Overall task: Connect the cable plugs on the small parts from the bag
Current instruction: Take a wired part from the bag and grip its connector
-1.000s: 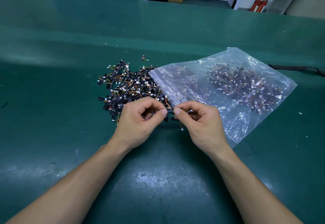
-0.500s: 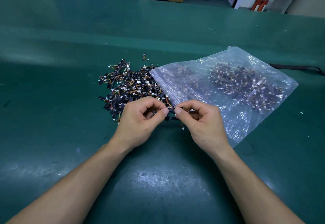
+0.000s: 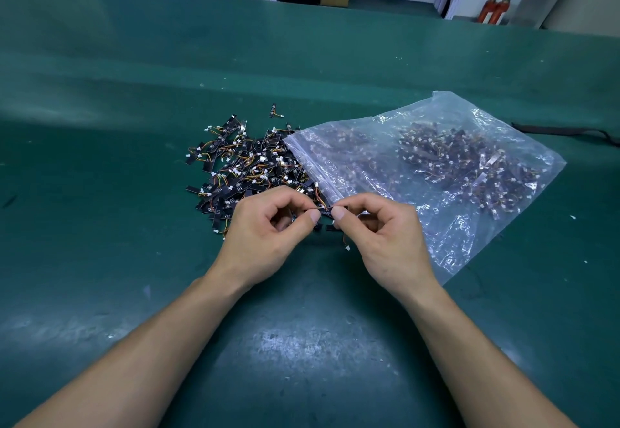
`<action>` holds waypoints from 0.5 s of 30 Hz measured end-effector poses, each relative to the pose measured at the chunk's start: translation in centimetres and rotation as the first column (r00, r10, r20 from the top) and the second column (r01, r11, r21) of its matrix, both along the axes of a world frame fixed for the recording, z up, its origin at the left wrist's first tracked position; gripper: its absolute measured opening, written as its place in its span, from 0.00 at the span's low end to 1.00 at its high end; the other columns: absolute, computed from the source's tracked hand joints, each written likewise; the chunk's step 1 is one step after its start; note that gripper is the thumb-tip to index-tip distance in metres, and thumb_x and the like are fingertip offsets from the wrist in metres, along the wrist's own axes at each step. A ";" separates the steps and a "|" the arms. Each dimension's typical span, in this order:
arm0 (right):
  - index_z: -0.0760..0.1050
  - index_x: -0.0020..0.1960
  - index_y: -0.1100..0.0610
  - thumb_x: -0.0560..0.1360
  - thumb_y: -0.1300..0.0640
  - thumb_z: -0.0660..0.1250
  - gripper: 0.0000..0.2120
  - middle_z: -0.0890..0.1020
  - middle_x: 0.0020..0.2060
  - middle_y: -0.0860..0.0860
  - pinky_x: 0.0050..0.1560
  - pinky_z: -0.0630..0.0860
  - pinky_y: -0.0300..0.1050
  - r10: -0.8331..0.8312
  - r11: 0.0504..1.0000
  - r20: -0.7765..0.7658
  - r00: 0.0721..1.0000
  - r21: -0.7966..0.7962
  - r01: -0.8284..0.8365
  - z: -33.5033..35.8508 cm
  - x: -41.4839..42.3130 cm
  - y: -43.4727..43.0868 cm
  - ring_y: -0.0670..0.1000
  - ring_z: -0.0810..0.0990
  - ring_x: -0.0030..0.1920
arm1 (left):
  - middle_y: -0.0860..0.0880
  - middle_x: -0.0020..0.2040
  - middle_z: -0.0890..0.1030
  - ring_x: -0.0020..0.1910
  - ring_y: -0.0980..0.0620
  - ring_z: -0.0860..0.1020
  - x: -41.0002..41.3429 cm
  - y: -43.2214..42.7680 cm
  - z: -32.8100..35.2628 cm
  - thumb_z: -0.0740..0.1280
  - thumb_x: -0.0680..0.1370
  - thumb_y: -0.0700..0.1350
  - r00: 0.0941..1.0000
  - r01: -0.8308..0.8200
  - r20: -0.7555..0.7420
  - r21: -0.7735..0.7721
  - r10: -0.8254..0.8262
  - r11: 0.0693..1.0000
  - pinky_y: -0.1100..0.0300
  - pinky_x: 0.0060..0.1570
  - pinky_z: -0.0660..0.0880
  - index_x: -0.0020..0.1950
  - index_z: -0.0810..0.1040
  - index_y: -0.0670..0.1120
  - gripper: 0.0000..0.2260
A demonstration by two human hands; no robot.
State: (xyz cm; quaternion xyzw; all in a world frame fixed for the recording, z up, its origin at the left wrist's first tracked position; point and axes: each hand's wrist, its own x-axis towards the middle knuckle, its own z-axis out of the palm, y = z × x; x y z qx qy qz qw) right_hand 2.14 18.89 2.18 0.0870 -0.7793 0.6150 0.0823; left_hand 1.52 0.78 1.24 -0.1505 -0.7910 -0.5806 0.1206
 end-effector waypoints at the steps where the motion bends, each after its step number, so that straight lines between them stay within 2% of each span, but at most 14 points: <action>1: 0.83 0.41 0.46 0.76 0.59 0.74 0.09 0.83 0.33 0.46 0.31 0.72 0.54 0.002 1.000 -0.006 1.000 0.003 -0.002 0.0 0.0 0.0 0.60 0.74 0.29 | 0.55 0.33 0.78 0.29 0.43 0.68 0.0 0.0 0.0 0.71 0.75 0.44 1.000 0.000 -0.003 -0.001 0.000 1.000 0.57 0.31 0.65 0.41 0.81 0.51 0.03; 4: 0.84 0.42 0.45 0.73 0.53 0.72 0.03 0.81 0.30 0.48 0.29 0.66 0.48 -0.008 0.999 -0.012 1.000 0.038 0.009 -0.3 0.0 0.2 0.60 0.71 0.27 | 0.54 0.34 0.79 0.29 0.46 0.67 0.0 0.0 0.0 0.71 0.75 0.43 1.000 -0.001 -0.009 -0.005 0.001 1.000 0.58 0.31 0.65 0.41 0.81 0.49 0.03; 5: 0.84 0.44 0.46 0.73 0.52 0.71 0.03 0.79 0.28 0.47 0.29 0.65 0.43 -0.029 0.998 -0.027 0.999 0.063 0.030 -0.3 0.0 0.4 0.57 0.69 0.26 | 0.53 0.34 0.79 0.29 0.47 0.67 0.0 -0.1 0.0 0.71 0.75 0.43 1.000 -0.004 -0.011 -0.005 0.004 1.000 0.59 0.31 0.65 0.41 0.81 0.49 0.03; 7: 0.84 0.46 0.47 0.72 0.53 0.71 0.04 0.75 0.26 0.41 0.30 0.63 0.34 -0.082 0.982 -0.113 0.990 0.161 0.100 -0.4 -0.3 1.0 0.45 0.66 0.24 | 0.54 0.34 0.79 0.29 0.48 0.67 0.0 -0.1 0.0 0.71 0.75 0.43 1.000 -0.017 -0.011 0.001 0.017 1.000 0.60 0.31 0.65 0.40 0.81 0.49 0.03; 8: 0.84 0.46 0.48 0.71 0.54 0.72 0.05 0.76 0.28 0.39 0.32 0.64 0.32 -0.105 0.961 -0.169 0.980 0.236 0.144 -0.3 -0.4 1.3 0.45 0.68 0.25 | 0.55 0.33 0.78 0.29 0.46 0.67 0.0 -0.1 0.0 0.71 0.75 0.43 1.000 -0.025 -0.008 0.007 0.025 1.000 0.59 0.31 0.65 0.40 0.81 0.49 0.04; 10: 0.83 0.48 0.47 0.69 0.51 0.75 0.08 0.79 0.36 0.38 0.37 0.69 0.37 -0.126 0.889 -0.244 0.962 0.402 0.219 -0.1 -0.7 2.0 0.42 0.71 0.29 | 0.56 0.32 0.78 0.29 0.46 0.67 -0.1 -0.1 -0.1 0.71 0.75 0.44 0.999 -0.038 -0.001 0.021 0.038 0.999 0.59 0.31 0.65 0.40 0.81 0.51 0.04; 12: 0.81 0.52 0.45 0.66 0.47 0.79 0.16 0.80 0.42 0.39 0.41 0.73 0.43 -0.132 0.799 -0.225 0.965 0.553 0.238 0.1 -1.0 2.6 0.39 0.72 0.33 | 0.58 0.32 0.77 0.28 0.51 0.66 -0.2 -0.1 -0.2 0.72 0.74 0.44 0.999 -0.044 0.004 0.027 0.044 0.999 0.59 0.30 0.64 0.40 0.82 0.53 0.04; 15: 0.80 0.53 0.46 0.64 0.50 0.81 0.20 0.81 0.46 0.40 0.46 0.78 0.49 -0.132 0.745 -0.170 0.977 0.633 0.211 0.2 -1.2 3.1 0.45 0.76 0.38 | 0.57 0.32 0.78 0.28 0.53 0.65 -0.2 -0.1 -0.5 0.73 0.74 0.46 0.999 -0.049 0.000 0.013 0.049 0.999 0.59 0.30 0.64 0.40 0.82 0.53 0.04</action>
